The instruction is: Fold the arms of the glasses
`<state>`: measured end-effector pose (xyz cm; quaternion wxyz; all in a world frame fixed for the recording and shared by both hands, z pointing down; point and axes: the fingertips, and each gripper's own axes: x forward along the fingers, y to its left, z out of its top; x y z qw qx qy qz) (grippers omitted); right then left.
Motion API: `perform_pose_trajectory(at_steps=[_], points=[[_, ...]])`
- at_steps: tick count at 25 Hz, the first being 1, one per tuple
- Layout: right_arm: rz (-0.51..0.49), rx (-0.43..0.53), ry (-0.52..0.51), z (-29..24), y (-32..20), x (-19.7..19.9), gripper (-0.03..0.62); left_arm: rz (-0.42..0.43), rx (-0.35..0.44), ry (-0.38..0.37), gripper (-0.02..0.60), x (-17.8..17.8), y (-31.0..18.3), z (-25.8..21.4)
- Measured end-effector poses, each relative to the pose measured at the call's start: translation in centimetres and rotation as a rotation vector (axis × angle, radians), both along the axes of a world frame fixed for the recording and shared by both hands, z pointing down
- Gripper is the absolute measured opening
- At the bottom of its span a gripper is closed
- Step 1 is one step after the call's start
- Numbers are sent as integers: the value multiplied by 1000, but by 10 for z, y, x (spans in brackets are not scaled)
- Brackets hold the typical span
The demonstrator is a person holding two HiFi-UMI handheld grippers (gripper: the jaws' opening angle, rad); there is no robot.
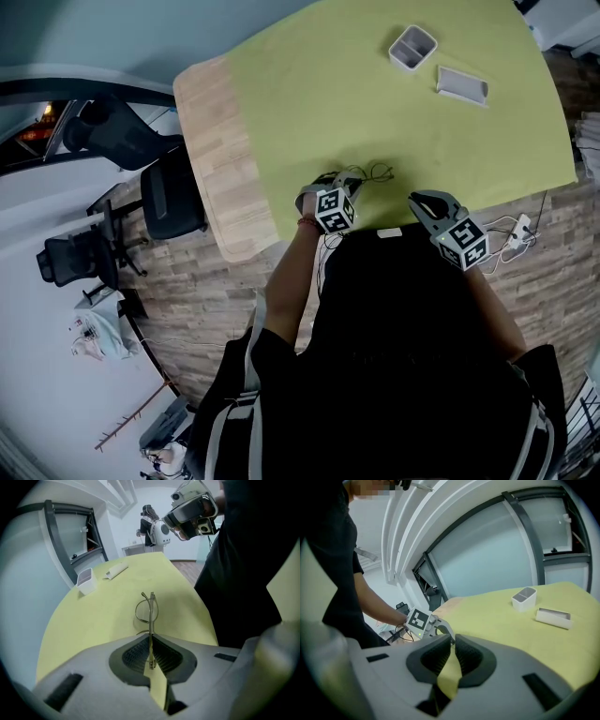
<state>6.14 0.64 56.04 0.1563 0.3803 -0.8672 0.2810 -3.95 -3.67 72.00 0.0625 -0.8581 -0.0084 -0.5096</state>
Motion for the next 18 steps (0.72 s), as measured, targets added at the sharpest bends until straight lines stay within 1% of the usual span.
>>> perform_pose_trajectory(at_steps=[5, 10, 14, 18], points=[[-30, -8, 24, 4, -1, -6, 46, 41, -7, -24, 21, 6, 11, 7], [-32, -18, 22, 8, 1, -8, 46, 64, -23, -39, 21, 8, 19, 13], [-46, -33, 40, 19, 2, -8, 46, 75, -32, -50, 21, 9, 22, 17], [-98, -64, 87, 39, 2, -14, 46, 82, -42, -56, 21, 10, 26, 18]])
